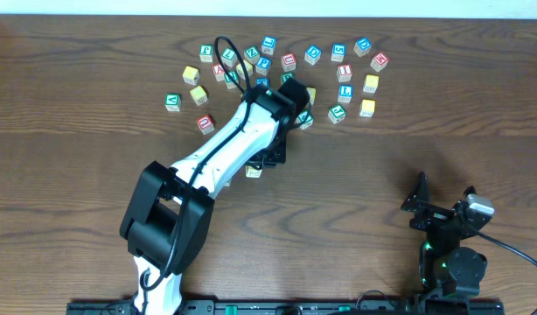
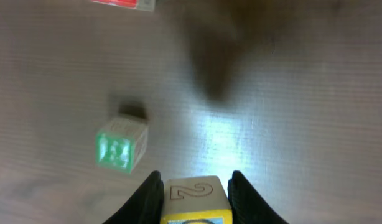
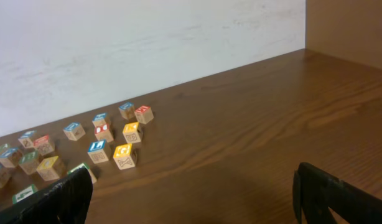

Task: Spell out ROBOT
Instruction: 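Place the yellow O block to the right of the R block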

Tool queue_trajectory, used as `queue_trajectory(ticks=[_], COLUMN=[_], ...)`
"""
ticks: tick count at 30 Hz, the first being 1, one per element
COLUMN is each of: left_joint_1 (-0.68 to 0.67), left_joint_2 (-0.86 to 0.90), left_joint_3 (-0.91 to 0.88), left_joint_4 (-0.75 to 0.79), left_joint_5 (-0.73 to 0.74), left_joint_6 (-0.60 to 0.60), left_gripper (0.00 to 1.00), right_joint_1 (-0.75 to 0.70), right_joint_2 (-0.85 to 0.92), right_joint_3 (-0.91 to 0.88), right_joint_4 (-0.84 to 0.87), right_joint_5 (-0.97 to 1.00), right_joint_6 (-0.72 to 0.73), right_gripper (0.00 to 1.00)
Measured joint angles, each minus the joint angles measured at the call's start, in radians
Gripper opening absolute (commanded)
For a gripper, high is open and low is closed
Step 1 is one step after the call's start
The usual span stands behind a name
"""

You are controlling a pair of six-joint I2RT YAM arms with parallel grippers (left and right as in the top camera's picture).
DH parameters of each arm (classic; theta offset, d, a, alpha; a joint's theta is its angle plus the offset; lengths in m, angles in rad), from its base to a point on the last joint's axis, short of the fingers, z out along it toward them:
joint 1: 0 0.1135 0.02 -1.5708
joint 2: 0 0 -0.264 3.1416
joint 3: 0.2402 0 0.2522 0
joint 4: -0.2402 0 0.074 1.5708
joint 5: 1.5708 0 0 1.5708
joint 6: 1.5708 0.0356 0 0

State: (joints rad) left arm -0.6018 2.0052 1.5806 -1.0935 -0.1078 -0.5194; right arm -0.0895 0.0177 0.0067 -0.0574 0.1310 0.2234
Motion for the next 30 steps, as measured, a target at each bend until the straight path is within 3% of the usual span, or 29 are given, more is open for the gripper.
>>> queue_trajectory(ticks=[6, 12, 15, 16, 22, 30], left_joint_1=[0.010, 0.029, 0.034, 0.034, 0.034, 0.034], left_joint_2=[0.003, 0.003, 0.003, 0.003, 0.003, 0.003], left_joint_3=[-0.169, -0.208, -0.208, -0.208, -0.212, -0.212], left_joint_4=[0.156, 0.179, 0.178, 0.175, 0.158, 0.159], left_joint_5=[0.000, 0.001, 0.000, 0.001, 0.004, 0.004], left_joint_6=[0.000, 0.000, 0.000, 0.000, 0.000, 0.020], left_gripper=[0.14, 0.15, 0.26, 0.34, 0.40, 0.40], right_joint_1=[0.000, 0.000, 0.000, 0.000, 0.000, 0.000], right_joint_2=[0.000, 0.000, 0.000, 0.000, 0.000, 0.000], right_joint_3=[0.000, 0.000, 0.000, 0.000, 0.000, 0.000], right_joint_4=[0.000, 0.000, 0.000, 0.000, 0.000, 0.000], right_joint_5=[0.000, 0.000, 0.000, 0.000, 0.000, 0.000], right_joint_6=[0.000, 0.000, 0.000, 0.000, 0.000, 0.000], right_gripper=[0.99, 0.99, 0.99, 0.99, 0.99, 0.99])
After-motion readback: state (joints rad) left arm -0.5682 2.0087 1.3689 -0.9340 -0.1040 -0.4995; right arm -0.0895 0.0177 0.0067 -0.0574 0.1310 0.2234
